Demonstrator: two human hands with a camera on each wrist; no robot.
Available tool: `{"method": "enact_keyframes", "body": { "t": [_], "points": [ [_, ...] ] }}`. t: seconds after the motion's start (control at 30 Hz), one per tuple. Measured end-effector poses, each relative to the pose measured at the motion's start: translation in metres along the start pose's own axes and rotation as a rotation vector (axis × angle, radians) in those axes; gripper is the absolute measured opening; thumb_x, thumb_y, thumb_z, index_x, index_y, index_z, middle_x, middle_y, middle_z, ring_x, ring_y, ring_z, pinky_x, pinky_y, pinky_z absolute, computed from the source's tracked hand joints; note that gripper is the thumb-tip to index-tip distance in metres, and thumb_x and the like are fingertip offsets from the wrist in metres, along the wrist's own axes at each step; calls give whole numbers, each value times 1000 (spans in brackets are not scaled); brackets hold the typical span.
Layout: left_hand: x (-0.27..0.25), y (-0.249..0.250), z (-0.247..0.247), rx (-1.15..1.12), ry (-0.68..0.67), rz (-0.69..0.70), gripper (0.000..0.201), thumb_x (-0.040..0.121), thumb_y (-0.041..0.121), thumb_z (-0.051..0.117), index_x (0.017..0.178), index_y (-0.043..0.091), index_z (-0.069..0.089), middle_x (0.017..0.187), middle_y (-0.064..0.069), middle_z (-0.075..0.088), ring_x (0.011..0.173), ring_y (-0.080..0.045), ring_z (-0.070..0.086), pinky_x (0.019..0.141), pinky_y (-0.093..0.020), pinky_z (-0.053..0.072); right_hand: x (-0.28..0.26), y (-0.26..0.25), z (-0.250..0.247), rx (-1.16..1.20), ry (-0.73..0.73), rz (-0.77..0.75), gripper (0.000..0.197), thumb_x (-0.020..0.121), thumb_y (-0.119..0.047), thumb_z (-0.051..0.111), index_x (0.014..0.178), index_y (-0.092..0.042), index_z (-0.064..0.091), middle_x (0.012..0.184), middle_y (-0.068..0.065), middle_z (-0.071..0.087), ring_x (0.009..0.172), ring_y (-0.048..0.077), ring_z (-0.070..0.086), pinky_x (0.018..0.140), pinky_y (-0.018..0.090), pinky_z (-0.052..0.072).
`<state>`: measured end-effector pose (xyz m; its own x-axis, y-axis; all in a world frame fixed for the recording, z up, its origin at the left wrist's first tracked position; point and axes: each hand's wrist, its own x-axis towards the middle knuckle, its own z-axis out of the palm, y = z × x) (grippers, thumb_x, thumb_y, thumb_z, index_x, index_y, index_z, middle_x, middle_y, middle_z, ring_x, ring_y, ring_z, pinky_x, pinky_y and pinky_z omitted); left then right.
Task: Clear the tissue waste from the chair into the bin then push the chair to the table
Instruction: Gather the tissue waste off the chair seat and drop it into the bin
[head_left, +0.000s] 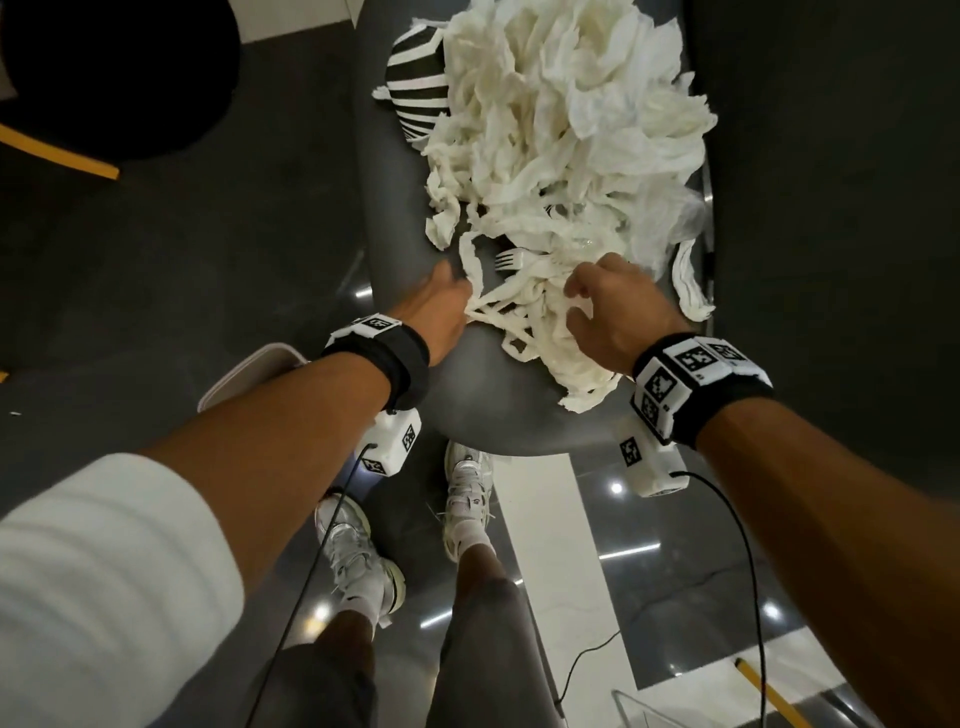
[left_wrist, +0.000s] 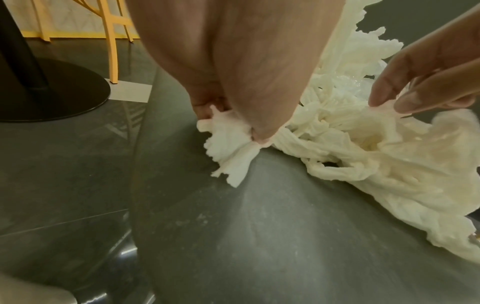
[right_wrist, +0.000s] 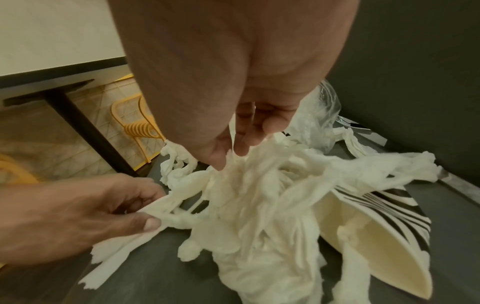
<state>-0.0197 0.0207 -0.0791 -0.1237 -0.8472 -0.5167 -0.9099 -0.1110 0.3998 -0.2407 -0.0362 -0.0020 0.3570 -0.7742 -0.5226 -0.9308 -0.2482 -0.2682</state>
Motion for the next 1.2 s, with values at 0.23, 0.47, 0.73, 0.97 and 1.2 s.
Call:
{"method": "enact_keyframes", "body": {
  "t": [0.23,0.47,0.73,0.97,1.2],
  "points": [
    [-23,-4,-23,43,143,84,18,97,7,41,111,5,51,107,-15,53,97,-30,50,70,-38,38,-17,-5,4,-206,22,-15,71,77,-60,71,133,-23,51,134,6,53,123,35,47,100,52,43],
    [-42,-2,-53,-27,241,125,21,100,7,38,118,5,49,91,-8,48,84,-24,42,69,-39,38,-12,0,24,-85,-18,60,69,90,-35,66,148,-25,30,130,10,53,116,37,58,89,49,51],
    [-53,-1,-56,-118,335,35,10,98,18,37,90,12,38,70,-7,45,70,-32,44,63,-38,32,-25,0,-17,-11,311,157,41,88,-39,46,112,-8,53,111,13,55,98,35,55,76,40,39],
    [-72,4,-65,-285,444,-10,21,87,20,34,79,3,44,58,-16,47,56,-39,43,54,-42,33,-32,-24,-38,256,406,190,24,85,-26,51,100,-7,48,91,10,55,80,34,56,70,38,48],
    [-90,-20,-66,-469,604,-102,28,85,21,36,65,2,40,60,-27,45,60,-46,42,54,-52,38,-33,-69,-12,216,178,-18,55,83,-32,51,133,-18,34,81,8,65,77,35,63,74,44,55]
  ]
}}
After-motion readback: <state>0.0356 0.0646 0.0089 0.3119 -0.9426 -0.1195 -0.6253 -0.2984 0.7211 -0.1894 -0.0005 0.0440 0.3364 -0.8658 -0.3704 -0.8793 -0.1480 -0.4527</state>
